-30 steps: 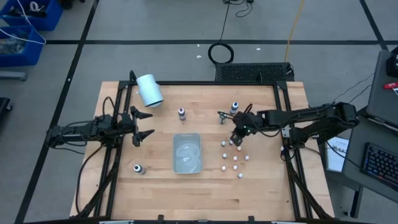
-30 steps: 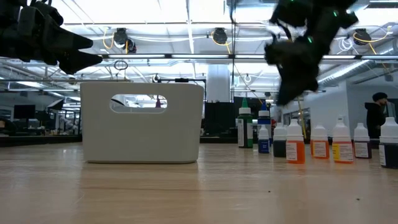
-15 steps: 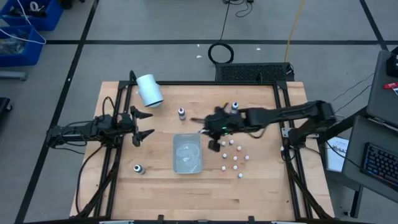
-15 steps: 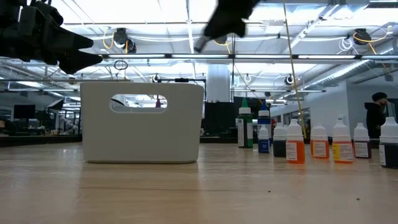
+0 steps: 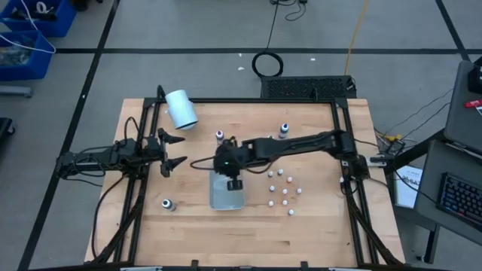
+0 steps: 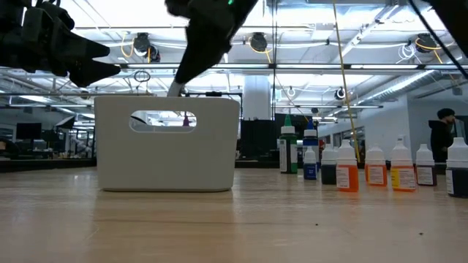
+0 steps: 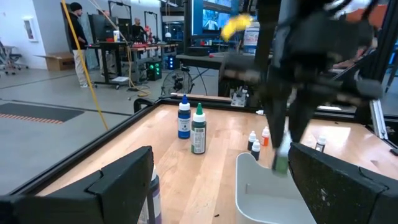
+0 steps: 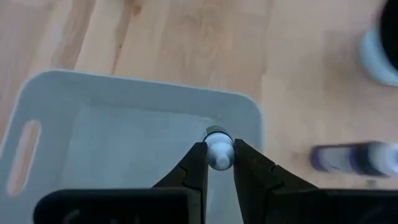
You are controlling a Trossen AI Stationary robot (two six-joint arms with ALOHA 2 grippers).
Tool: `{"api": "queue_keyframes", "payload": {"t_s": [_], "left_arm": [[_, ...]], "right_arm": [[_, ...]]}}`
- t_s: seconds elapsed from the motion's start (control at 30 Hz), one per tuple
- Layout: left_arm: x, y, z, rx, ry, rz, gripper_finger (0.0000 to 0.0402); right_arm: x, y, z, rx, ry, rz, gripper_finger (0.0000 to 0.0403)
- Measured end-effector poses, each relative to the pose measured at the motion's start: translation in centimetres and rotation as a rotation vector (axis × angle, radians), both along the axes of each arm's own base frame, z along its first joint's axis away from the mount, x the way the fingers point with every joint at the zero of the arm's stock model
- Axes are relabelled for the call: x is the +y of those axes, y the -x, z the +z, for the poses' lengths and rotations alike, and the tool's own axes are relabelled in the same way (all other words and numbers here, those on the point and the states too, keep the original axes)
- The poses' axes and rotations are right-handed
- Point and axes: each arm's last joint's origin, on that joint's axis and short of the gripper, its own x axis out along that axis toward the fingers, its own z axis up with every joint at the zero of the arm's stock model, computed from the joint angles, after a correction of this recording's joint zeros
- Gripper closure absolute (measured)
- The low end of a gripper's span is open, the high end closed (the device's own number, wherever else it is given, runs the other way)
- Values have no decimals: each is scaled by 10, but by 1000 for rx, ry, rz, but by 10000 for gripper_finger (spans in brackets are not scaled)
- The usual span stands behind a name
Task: Pick & Place food coloring
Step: Put the green food coloring bottle into the bin
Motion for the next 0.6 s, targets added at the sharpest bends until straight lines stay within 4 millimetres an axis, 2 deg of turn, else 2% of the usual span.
{"api": "queue_keyframes", "payload": {"t_s": [0.17,0.6], "left_arm": [[0,0,0,1,2,0,36],[0,0,-3,27,3,0,36]], "right_arm": [[-11,-13,-26,56,-45,10,361],[-15,2,-59,275,-64,-46,361]]}}
